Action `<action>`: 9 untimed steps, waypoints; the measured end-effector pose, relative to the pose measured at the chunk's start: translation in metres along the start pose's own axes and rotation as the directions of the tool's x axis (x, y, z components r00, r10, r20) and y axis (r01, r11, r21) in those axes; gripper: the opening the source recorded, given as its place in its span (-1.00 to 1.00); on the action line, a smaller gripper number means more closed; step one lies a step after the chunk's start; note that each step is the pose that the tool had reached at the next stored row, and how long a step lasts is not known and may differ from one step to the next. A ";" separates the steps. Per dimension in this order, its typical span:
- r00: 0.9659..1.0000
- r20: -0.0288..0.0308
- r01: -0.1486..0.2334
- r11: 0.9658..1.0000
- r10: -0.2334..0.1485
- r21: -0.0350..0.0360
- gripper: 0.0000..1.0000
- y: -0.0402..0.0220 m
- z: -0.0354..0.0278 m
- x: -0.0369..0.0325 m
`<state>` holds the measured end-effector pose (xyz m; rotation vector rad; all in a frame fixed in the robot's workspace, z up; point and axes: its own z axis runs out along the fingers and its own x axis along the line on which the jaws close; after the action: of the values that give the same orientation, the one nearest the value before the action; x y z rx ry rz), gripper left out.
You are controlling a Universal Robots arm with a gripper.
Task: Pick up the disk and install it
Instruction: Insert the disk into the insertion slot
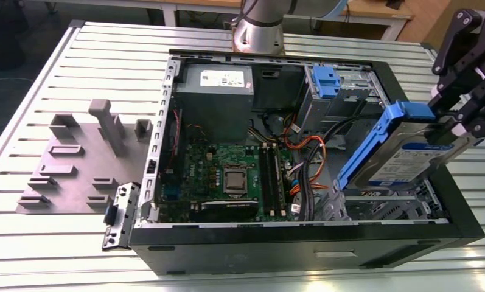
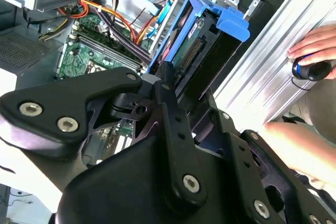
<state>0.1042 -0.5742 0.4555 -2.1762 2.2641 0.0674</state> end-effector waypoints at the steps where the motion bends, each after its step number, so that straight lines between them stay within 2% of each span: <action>1: 1.000 0.000 0.000 1.000 0.000 0.000 -0.30 -0.0014 0.0004 0.0000; 4: 1.000 0.000 0.000 1.000 0.000 0.000 -0.30 -0.0041 0.0022 -0.0001; 9: 1.000 0.000 0.000 1.000 0.000 0.000 -0.30 -0.0043 0.0030 -0.0001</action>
<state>0.1084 -0.5742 0.4524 -2.1762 2.2643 0.0672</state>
